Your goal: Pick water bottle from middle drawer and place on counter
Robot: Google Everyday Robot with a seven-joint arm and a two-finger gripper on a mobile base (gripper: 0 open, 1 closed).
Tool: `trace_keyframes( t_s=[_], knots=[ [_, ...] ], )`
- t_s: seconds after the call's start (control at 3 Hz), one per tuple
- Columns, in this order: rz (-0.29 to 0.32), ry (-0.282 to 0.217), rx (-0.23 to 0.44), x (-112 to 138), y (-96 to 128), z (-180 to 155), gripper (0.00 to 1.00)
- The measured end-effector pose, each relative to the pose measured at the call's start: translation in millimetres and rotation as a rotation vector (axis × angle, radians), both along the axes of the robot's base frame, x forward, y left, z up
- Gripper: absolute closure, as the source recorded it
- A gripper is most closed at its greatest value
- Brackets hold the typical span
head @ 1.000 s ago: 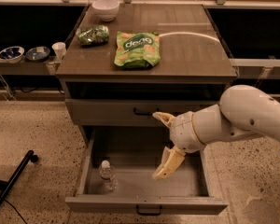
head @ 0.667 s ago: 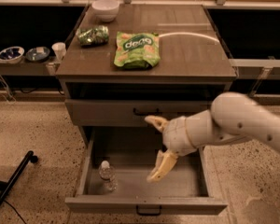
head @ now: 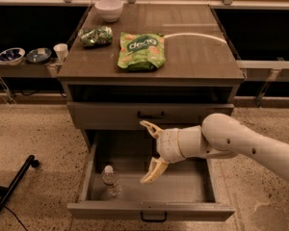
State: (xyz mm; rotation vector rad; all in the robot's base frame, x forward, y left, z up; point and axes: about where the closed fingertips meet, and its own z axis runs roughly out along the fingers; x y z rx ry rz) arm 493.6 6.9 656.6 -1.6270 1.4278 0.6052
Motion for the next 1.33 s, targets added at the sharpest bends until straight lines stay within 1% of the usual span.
trace_keyframes(
  t_s=[0.33,0.67,1.0,1.33],
  knots=[
    [0.032,-0.036,-0.003,3,3,-9,0.0],
    [0.018,0.008,0.003,14,7,-29,0.0],
    [0.0,0.044,0.028,11,23,-60,0.0],
    [-0.045,0.056,0.057,2,50,-101,0.0]
  ],
)
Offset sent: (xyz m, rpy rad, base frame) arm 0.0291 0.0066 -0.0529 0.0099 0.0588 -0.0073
